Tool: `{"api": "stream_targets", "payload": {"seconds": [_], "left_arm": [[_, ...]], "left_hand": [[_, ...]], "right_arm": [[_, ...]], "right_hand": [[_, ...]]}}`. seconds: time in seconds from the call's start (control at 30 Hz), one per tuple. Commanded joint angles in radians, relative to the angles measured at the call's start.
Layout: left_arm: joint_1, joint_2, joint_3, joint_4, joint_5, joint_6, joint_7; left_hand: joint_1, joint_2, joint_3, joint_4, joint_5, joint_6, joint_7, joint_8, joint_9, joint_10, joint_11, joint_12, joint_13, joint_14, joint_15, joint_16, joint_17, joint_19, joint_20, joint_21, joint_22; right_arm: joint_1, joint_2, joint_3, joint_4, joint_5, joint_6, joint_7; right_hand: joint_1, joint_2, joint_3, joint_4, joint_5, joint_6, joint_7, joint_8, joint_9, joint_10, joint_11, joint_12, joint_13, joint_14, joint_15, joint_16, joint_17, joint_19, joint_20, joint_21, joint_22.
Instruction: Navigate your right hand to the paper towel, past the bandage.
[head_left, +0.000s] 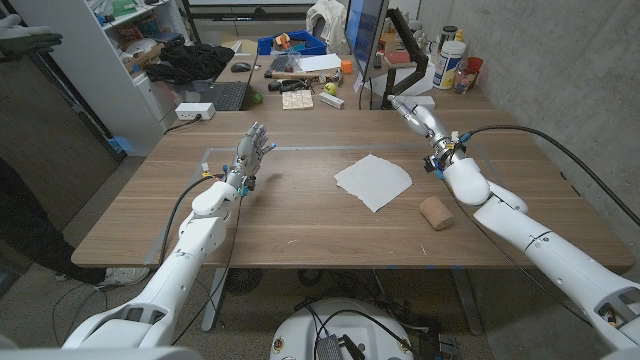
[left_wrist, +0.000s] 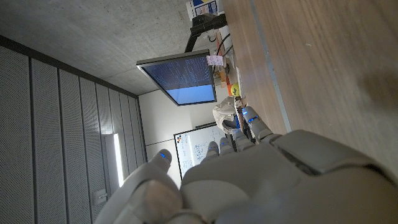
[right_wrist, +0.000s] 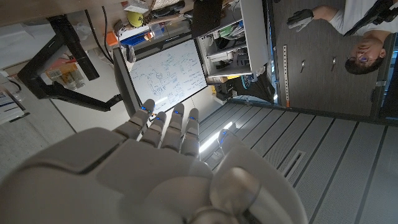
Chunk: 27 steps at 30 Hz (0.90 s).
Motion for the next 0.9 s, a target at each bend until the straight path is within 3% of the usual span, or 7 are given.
{"api": "stream_targets", "payload": {"seconds": [0.03,0.9], "left_arm": [[0.000,-0.002,-0.003,0.003,0.004,0.004,0.000],[-0.020,-0.011,-0.003,0.036,0.009,0.000,-0.013]], "left_hand": [[0.005,0.094,-0.003,-0.001,0.005,-0.077,-0.004,-0.002,0.004,-0.102,0.004,0.005,0.002,-0.222,-0.026,0.003,0.002,-0.237,-0.042,-0.001,0.001],[0.005,0.095,-0.008,-0.001,0.007,-0.076,-0.004,-0.003,0.004,-0.104,0.006,0.004,0.002,-0.222,-0.023,0.002,0.002,-0.238,-0.040,-0.008,0.002]], "right_arm": [[-0.002,-0.022,-0.009,-0.040,-0.119,-0.035,-0.025],[-0.001,-0.065,-0.033,-0.130,-0.311,-0.132,-0.020]], "right_hand": [[0.016,0.037,0.006,-0.003,0.000,0.011,0.000,-0.002,0.005,0.010,-0.004,0.008,0.002,0.015,-0.005,0.008,0.002,0.008,-0.042,-0.001,0.003],[0.033,0.043,0.017,-0.008,0.000,0.042,-0.008,0.000,0.005,0.028,-0.018,0.008,0.001,0.028,-0.018,0.006,0.002,0.017,-0.051,-0.003,0.003]]}}
